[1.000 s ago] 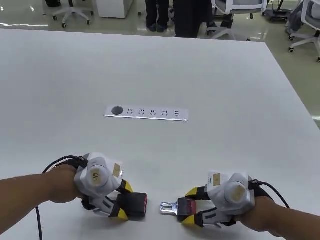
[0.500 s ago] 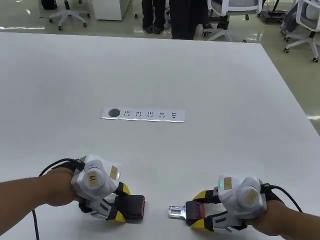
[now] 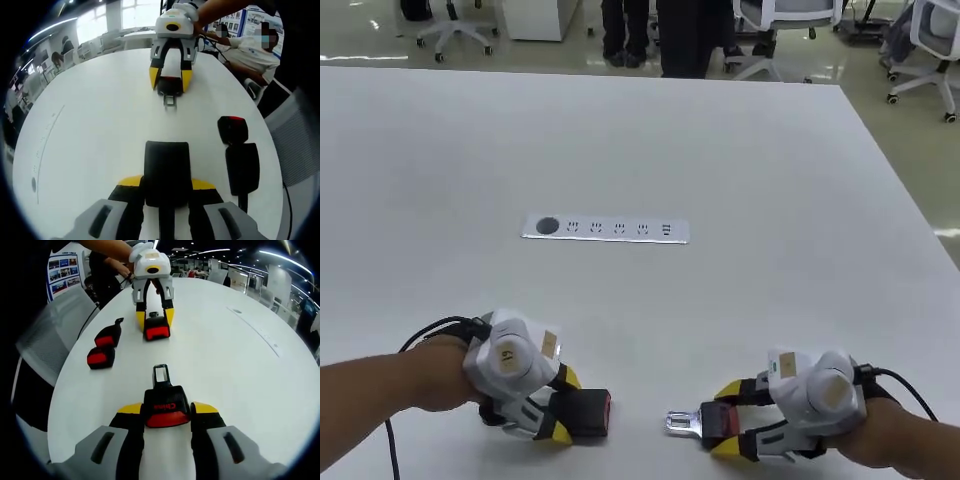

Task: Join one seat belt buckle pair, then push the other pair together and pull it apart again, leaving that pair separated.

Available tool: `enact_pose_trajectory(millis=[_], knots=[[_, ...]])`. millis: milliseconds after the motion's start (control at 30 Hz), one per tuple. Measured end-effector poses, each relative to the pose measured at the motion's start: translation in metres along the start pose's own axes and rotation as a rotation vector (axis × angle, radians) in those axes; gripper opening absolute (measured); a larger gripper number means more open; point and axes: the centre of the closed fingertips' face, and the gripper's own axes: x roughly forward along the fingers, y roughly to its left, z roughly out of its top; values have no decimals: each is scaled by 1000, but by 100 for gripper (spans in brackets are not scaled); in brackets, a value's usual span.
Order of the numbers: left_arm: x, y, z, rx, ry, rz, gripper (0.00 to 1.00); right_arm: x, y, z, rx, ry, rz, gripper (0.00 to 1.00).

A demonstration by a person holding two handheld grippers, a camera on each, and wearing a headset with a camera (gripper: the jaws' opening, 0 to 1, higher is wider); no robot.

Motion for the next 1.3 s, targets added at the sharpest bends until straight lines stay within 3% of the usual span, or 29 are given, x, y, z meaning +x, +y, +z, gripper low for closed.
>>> enact_pose_trajectory(millis=[300,467,633,700,800,867,933,1000,1100,1233,1300], knots=[[0,2,-2,2,5,2,34,0,-1,-1,-16,15,-1,35],[0,-1,-2,-8,10,-12,39,0,1,1,26,10,-14,36],[-1,1,3,-36,-9,17,65,-1,-2,3,85,-4,-46,63],[-4,5,5,-50,-23,32,71,-3,-6,4,82,-11,-64,65],[-10,11,10,-90,-53,74,72,-6,-12,8,94,-32,-110,67],[-12,11,14,-151,-85,82,75,-5,-15,9,130,-46,-124,70],[-15,16,12,-165,-91,96,80,-6,-18,10,132,-47,-153,70],[-19,18,10,-217,-92,126,80,-8,-22,14,163,-64,-187,72],[-24,21,10,-257,-130,159,79,-11,-27,20,194,-95,-242,77],[-33,22,11,-313,-160,216,79,-19,-28,29,246,-129,-307,78],[-40,23,14,-353,-200,244,79,-21,-31,30,267,-148,-342,78]])
